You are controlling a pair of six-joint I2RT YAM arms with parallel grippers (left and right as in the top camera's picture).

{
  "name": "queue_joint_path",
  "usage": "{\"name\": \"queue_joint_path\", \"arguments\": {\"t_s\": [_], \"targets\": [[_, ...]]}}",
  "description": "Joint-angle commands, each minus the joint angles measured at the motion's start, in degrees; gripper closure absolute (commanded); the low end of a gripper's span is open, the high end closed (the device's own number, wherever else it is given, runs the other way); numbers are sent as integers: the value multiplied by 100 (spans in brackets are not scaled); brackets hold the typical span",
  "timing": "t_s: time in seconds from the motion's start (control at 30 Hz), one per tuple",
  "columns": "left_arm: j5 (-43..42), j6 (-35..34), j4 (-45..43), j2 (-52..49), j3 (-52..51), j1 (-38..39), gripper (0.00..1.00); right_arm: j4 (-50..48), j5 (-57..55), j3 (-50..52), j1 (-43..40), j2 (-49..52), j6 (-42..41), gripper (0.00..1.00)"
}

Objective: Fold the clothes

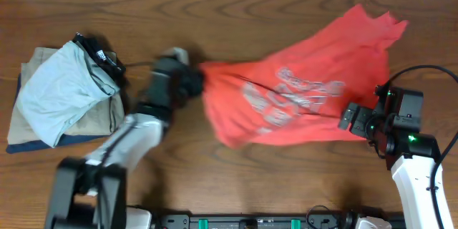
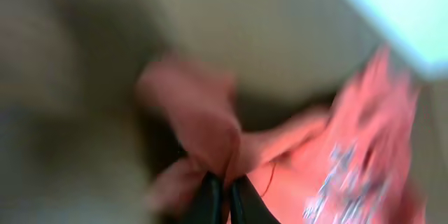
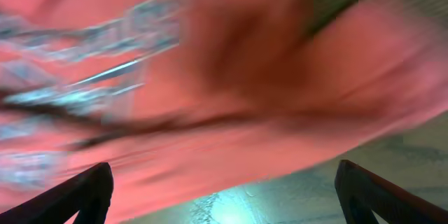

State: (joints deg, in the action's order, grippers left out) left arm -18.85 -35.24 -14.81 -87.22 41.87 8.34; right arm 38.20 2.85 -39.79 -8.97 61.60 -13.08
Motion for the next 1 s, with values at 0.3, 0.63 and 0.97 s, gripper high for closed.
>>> {"name": "queue_joint_path", "arguments": {"t_s": [0.3, 0.63, 0.97], "targets": [[-1370, 157, 3377, 345, 479, -660, 2, 50, -136, -33, -24, -42, -66, 1], [-990, 28, 4081, 96, 33, 1008, 2, 76, -133, -33, -24, -42, -66, 1], [-205, -450, 2966, -695, 33, 1773, 50, 151, -133, -33, -24, -42, -63, 1]]}}
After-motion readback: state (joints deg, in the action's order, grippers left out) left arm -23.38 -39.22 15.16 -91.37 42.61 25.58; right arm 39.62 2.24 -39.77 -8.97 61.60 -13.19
